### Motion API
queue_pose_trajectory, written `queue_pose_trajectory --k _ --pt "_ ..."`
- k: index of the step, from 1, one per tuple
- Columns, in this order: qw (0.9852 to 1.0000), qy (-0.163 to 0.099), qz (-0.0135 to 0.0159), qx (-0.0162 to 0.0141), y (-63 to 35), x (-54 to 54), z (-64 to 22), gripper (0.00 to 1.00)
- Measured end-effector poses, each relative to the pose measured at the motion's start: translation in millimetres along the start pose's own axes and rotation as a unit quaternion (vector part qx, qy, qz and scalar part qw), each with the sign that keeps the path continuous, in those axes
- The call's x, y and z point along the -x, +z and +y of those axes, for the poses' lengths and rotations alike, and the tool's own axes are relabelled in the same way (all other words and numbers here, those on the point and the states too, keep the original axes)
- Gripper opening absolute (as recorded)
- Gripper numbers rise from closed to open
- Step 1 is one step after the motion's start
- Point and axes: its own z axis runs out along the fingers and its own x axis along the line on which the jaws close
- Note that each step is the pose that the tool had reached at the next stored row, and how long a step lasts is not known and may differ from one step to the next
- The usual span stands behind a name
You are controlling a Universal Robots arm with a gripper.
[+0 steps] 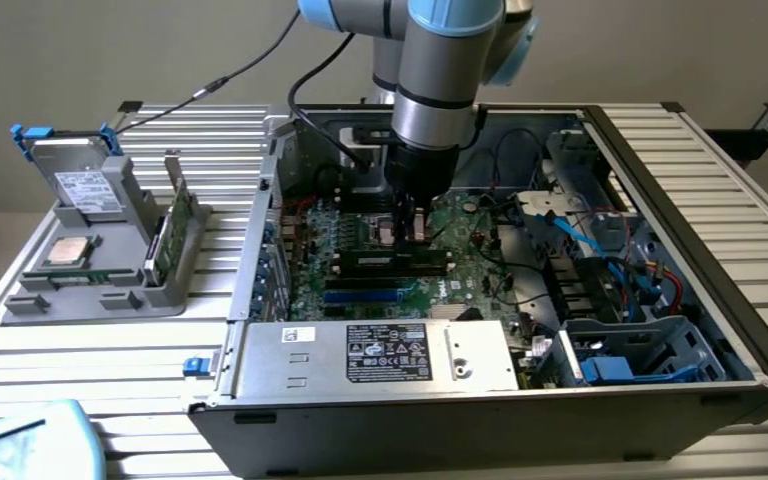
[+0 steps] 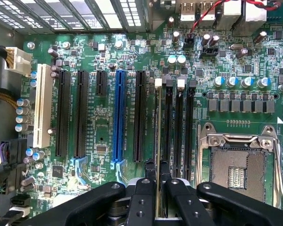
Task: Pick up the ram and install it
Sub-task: 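Insert the ram into the slot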
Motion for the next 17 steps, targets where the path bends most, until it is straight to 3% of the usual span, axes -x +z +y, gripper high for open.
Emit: queue_pose_trajectory --k 17 --pt "1.0000 0.000 0.0017 0.0001 2.2 -0.3 -0.3 0.14"
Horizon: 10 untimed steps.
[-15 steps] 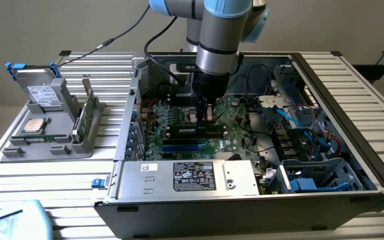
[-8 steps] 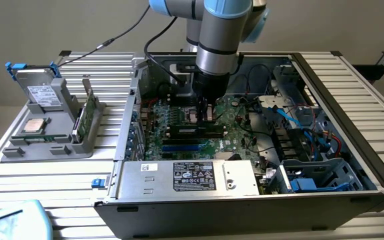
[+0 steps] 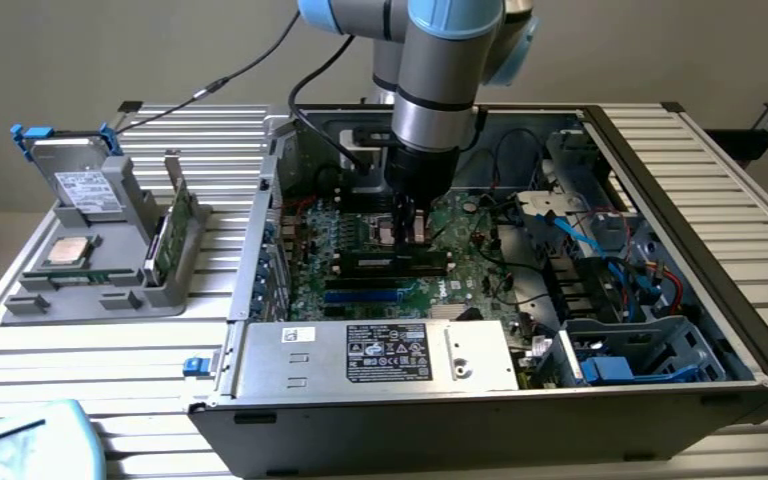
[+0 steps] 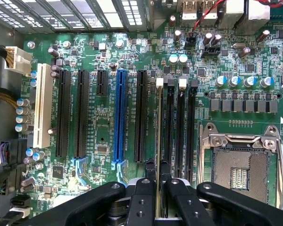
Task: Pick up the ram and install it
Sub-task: 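Insert the ram into the slot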
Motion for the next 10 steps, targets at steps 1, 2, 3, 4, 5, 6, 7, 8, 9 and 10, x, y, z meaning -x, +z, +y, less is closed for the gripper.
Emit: queue_pose_trajectory --k 1,2,3,4,5,6,7,8,9,10 --pt "1.0000 0.000 0.0002 -0.0001 0.2 0.1 -0.1 0.14" --pt "1.0000 0.000 0.0005 0.0000 0.3 0.1 0.0 0.14" --pt "1.0000 0.000 0.0007 0.0000 0.3 0.1 0.0 0.14" --pt "1.0000 0.000 0.0007 0.0000 0.3 0.1 -0.1 0.14" --pt "1.0000 0.000 0.0006 0.0000 0.4 0.2 -0.1 0.14" --pt "1.0000 0.001 0.0006 0.0000 0.4 0.6 -0.1 0.14" --pt "1.0000 0.001 0.0006 0.0000 0.3 0.9 -0.1 0.14" --pt "1.0000 0.001 0.0007 0.0001 0.3 1.3 -0.1 0.14" --pt "1.0000 0.002 0.0006 0.0001 0.2 1.6 -0.1 0.14" --pt "1.0000 0.002 0.0007 0.0002 0.2 1.7 -0.1 0.14"
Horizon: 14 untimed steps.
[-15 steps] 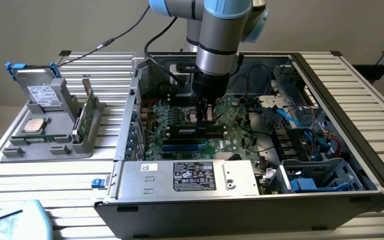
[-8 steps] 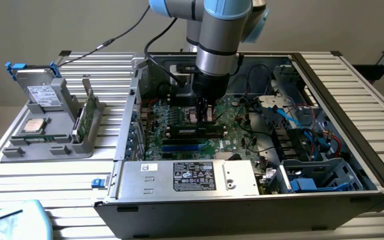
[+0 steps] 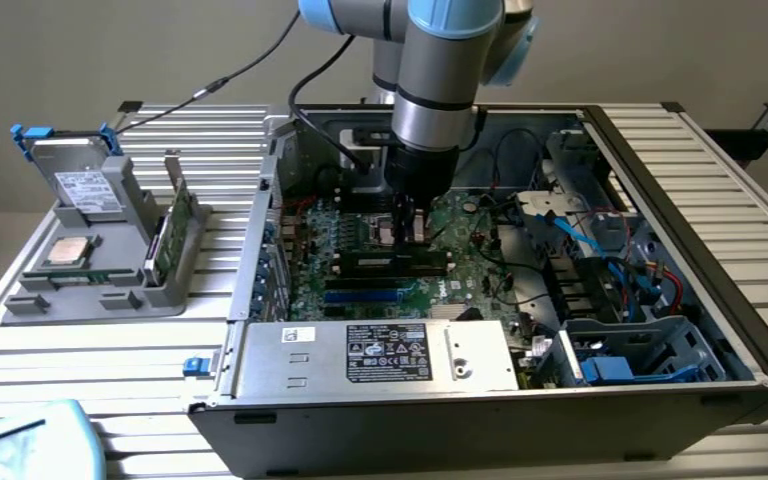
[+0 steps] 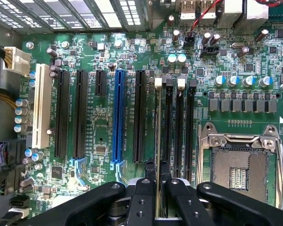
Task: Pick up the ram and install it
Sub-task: 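Insert the ram into the slot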
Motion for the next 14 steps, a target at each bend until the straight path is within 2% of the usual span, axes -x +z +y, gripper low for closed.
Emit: queue_pose_trajectory --k 14 --pt "1.0000 0.001 0.0003 0.0001 3.3 0.4 -0.3 0.14"
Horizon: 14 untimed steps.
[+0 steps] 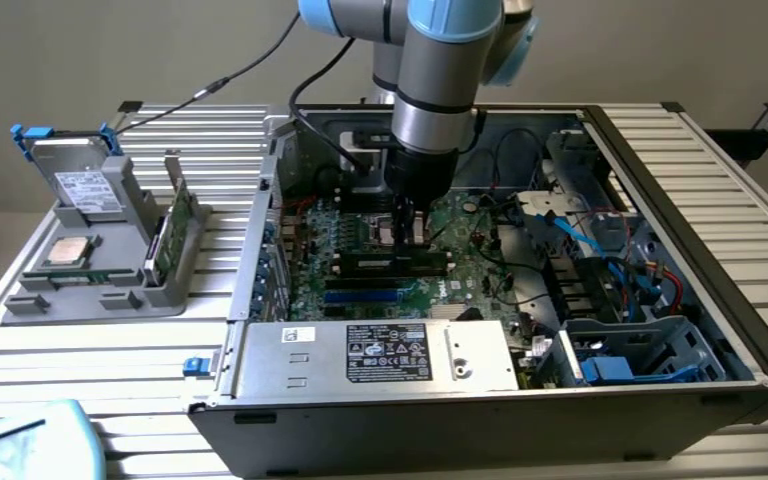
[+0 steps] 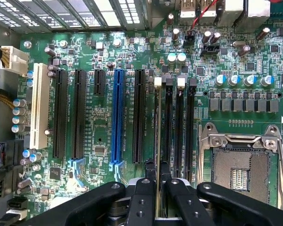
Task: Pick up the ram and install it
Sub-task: 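Insert the ram into the slot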
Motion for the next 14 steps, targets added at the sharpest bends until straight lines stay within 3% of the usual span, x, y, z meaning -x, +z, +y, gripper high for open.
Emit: queue_pose_trajectory --k 7,10,13,14 --pt "1.0000 0.000 -0.0002 -0.0001 0.2 0.1 -0.1 0.15" --pt "1.0000 0.000 -0.0002 -0.0001 0.2 0.1 0.0 0.34" --pt "1.0000 0.000 -0.0001 0.0000 -2.1 -0.2 0.4 0.40" --pt "1.0000 0.000 -0.0002 -0.0001 -5.2 -0.5 1.1 0.46"
